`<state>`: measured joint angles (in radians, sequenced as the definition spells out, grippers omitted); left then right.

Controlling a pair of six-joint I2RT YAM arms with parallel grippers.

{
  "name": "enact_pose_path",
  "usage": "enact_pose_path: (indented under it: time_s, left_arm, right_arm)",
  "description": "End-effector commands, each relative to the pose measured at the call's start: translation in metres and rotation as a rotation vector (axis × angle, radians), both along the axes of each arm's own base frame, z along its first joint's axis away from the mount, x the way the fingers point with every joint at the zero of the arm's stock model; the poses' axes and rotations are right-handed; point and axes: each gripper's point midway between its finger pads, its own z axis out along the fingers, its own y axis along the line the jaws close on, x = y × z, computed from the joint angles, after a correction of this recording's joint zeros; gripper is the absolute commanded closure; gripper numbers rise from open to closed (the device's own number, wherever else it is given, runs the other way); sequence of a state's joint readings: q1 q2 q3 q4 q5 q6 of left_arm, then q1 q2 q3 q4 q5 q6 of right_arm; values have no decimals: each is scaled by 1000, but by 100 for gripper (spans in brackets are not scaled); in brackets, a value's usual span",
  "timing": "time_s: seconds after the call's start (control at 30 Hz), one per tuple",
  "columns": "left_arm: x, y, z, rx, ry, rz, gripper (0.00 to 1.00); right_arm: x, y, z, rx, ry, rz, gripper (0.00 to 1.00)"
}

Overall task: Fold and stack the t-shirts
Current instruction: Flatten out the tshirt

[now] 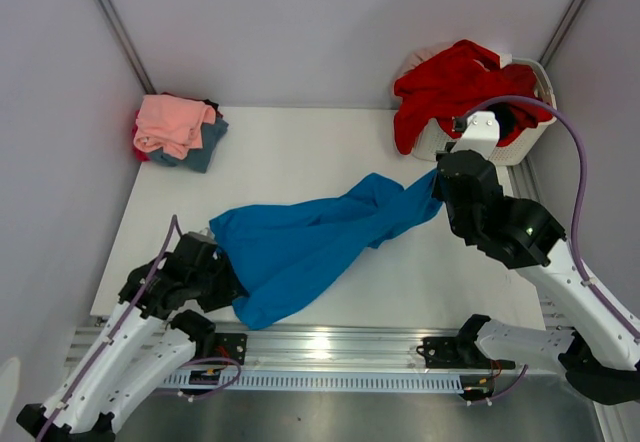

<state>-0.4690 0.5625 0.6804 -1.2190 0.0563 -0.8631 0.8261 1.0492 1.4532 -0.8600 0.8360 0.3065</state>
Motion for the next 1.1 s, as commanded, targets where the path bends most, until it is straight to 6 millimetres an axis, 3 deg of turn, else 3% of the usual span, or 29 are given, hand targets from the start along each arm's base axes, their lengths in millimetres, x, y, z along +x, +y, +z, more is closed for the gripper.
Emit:
enact_pose_path:
  time_s: [0.0,0.07,0.2,0.47,0.8,0.9,1.07]
  left_arm:
    - [3,-4,2,-6,-4,6,45]
    - [6,1,4,25,-6,20,37]
    - [12,13,8,101,-17,63,36]
    - [6,4,-22,124,148,42,51]
    - [6,9,-20,304,241,-71,51]
    - [7,-5,-19,328,273,-130,48]
    - [-1,-28,-34,378,334,-235,47]
  right_arm:
    - [0,-5,6,-1,-25,-36,100]
    - [-1,-7,8,-8,-30,-37,100]
    - [-2,-8,11,-10,-38,-36,100]
    - [-11,-18,18,11,-61,-36,100]
    - [-9,-19,16,-1,-80,-42,100]
    - [-8,-18,15,-2,-85,-42,100]
    - [-6,-16,10,-10,-84,-38,100]
